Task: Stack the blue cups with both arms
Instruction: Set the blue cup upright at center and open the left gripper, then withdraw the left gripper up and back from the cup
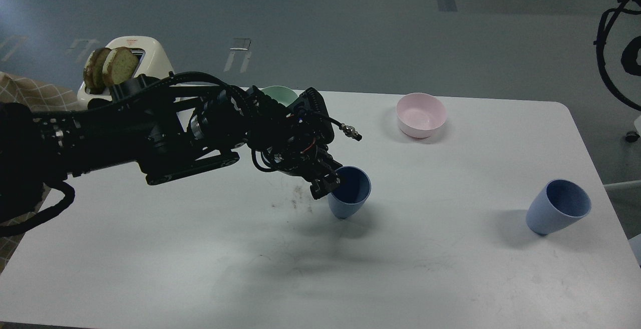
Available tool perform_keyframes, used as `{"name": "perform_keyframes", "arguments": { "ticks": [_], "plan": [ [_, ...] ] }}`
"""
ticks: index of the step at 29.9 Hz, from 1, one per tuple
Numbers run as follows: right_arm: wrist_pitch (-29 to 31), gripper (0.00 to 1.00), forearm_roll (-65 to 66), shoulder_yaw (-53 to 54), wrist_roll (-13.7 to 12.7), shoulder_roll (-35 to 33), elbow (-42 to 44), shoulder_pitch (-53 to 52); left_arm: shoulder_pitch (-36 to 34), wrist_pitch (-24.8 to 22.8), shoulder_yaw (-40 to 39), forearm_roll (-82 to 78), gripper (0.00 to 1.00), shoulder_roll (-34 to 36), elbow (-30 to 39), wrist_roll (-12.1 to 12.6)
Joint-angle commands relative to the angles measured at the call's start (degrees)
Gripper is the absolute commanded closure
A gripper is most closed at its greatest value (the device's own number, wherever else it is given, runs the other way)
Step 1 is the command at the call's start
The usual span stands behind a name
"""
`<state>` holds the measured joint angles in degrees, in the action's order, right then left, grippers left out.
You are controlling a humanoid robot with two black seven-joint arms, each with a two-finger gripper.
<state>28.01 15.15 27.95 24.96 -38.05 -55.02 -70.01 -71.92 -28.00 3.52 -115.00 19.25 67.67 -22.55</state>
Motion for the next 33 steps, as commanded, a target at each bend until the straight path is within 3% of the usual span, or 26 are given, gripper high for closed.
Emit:
{"name": "perform_keyframes", "arguments": {
  "ticks": [1, 2, 3, 6, 13, 16, 18, 25, 33],
  "plan": [
    [0.0, 0.0, 0.1, 0.0, 0.0, 0.0, 0.0, 0.0, -0.2, 0.0, -0.2, 1.1, 0.53, 0.3, 0.0, 0.0],
    [0.0, 0.0, 0.1, 0.0, 0.0, 0.0, 0.0, 0.1, -0.4, 0.0, -0.2, 1.8, 0.45, 0.4, 0.0, 0.0],
    [0.0, 0.0, 0.0, 0.0, 0.0, 0.0, -0.1, 0.1, -0.8, 0.0, -0.4, 3.4, 0.27, 0.8, 0.0, 0.0],
    [0.0, 0.0, 0.1, 0.0, 0.0, 0.0, -0.1, 0.1, -2.1, 0.0, -0.4, 7.4, 0.14, 1.1, -0.4, 0.3],
    [0.0, 0.0, 0.1, -0.1, 0.0, -1.2, -0.2, 0.2, -2.9, 0.0, -3.4, 13.7, 0.06, 5.0, -1.0, 0.5],
    [0.0, 0.0, 0.1, -0.1, 0.0, -2.9, -0.3, 0.8, -2.4, 0.0, -10.7, 21.1, 0.03, 8.3, -0.9, 0.8],
    [0.0, 0.0, 0.2, -0.1, 0.0, -5.3, -0.6, 1.4, -0.7, 0.0, -17.7, 29.5, 0.03, 10.9, -0.9, 1.6],
    [0.0, 0.0, 6.8, -0.3, -0.1, -10.7, -1.8, 5.0, 7.9, 0.0, -31.6, 48.2, 0.03, 16.9, -2.4, 5.1],
    [0.0, 0.0, 22.1, -0.3, 0.0, -17.4, -4.9, 8.5, 14.3, 0.0, -36.7, 70.8, 0.03, 17.3, -7.7, 5.8]
  ]
}}
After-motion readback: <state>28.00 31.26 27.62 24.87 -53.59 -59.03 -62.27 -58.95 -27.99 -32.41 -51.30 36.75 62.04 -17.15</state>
